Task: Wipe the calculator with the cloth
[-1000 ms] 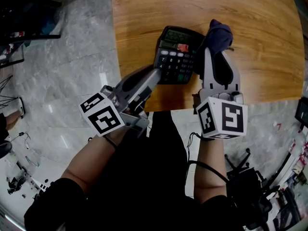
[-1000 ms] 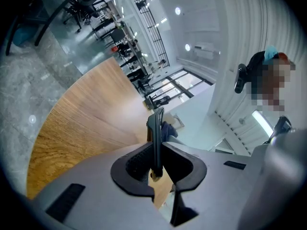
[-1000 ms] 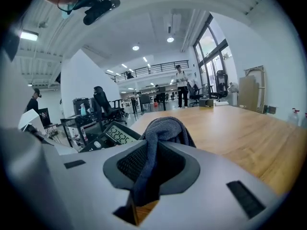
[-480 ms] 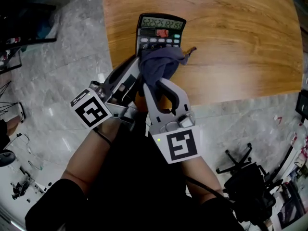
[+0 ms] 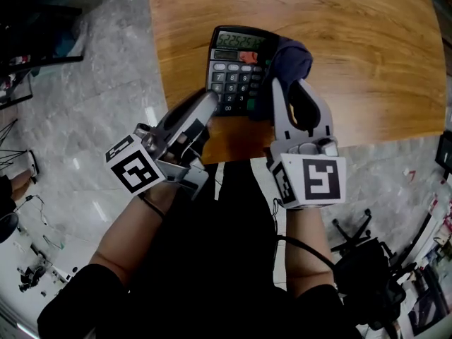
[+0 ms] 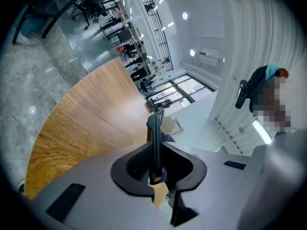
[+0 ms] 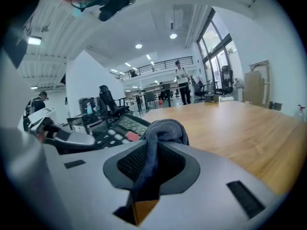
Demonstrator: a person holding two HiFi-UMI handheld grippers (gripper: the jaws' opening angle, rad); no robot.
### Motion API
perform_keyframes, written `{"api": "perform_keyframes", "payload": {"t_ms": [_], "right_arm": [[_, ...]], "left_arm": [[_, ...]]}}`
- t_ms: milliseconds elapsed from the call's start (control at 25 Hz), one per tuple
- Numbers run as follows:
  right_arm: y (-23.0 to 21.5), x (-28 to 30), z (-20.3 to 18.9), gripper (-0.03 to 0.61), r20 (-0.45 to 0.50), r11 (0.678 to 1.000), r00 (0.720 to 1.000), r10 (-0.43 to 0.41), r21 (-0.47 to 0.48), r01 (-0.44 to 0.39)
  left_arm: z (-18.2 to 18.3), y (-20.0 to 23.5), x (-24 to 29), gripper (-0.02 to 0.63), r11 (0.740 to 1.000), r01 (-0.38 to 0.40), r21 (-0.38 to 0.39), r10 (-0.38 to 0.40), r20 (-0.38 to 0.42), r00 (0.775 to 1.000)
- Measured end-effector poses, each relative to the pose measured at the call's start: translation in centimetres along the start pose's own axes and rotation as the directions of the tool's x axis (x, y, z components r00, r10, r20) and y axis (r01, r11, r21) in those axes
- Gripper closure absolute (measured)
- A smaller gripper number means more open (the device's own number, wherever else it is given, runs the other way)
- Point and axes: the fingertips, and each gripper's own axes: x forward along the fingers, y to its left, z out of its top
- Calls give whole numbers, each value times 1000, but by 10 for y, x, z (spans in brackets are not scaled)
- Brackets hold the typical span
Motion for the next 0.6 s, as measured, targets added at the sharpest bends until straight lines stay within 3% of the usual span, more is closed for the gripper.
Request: {"api": "perform_keyframes", "payload": {"t_ms": [120, 240, 360, 600], "right_arm": [[-46, 0, 5, 512, 17, 996, 996, -91, -1, 91], [-62, -15, 3, 512, 55, 995, 993, -101, -5, 101], [-38, -28, 2, 512, 126, 999, 992, -20, -34, 24], [61, -32, -11, 512, 204, 977, 960, 191, -132, -166]], "left_arm": [[5, -8, 0, 551, 999, 24, -36, -23, 27, 999], [14, -25, 0, 551, 995, 72, -74, -66, 85, 994], [24, -44, -1, 551, 987, 124, -102, -111, 124, 986], [37, -63, 0, 552, 966, 202, -159, -181, 138, 974]]}}
